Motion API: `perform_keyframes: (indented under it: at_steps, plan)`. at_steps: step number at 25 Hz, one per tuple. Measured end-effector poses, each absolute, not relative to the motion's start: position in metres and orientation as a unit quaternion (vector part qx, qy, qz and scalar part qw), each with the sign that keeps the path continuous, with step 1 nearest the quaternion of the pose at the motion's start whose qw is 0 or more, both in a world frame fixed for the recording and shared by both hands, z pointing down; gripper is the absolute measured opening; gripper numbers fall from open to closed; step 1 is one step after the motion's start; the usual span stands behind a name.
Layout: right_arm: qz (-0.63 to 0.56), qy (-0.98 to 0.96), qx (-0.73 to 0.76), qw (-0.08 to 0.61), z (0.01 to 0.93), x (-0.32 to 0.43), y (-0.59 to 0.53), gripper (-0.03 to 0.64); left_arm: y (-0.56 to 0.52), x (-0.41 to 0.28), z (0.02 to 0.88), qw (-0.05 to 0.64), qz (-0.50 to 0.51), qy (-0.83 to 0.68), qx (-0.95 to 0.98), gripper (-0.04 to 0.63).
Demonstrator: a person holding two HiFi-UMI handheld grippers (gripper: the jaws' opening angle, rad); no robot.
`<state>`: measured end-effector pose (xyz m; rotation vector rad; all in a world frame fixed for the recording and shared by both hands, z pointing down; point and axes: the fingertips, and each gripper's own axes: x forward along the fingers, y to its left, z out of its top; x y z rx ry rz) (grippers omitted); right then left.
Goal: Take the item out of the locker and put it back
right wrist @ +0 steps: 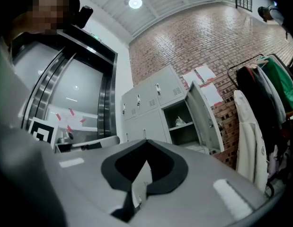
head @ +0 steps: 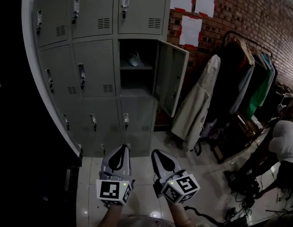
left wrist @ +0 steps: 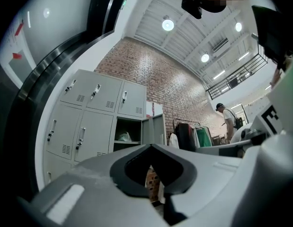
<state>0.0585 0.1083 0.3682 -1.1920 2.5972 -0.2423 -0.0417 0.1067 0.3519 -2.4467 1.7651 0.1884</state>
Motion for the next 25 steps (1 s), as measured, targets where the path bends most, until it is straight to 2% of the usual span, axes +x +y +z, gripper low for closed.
perform_keyframes:
  at_steps: [7, 25]
  plan:
    - [-0.054, 0.901, -0.409, 0.13, 0.36, 0.047, 0.123, 0.002, 0.126, -0.049, 0.354, 0.054, 0.065, 0.588, -0.804, 0.005]
    - [-0.065, 0.898, -0.418, 0.124, 0.369, 0.044, 0.128, 0.002, 0.133, -0.062, 0.358, 0.041, 0.068, 0.593, -0.801, 0.005]
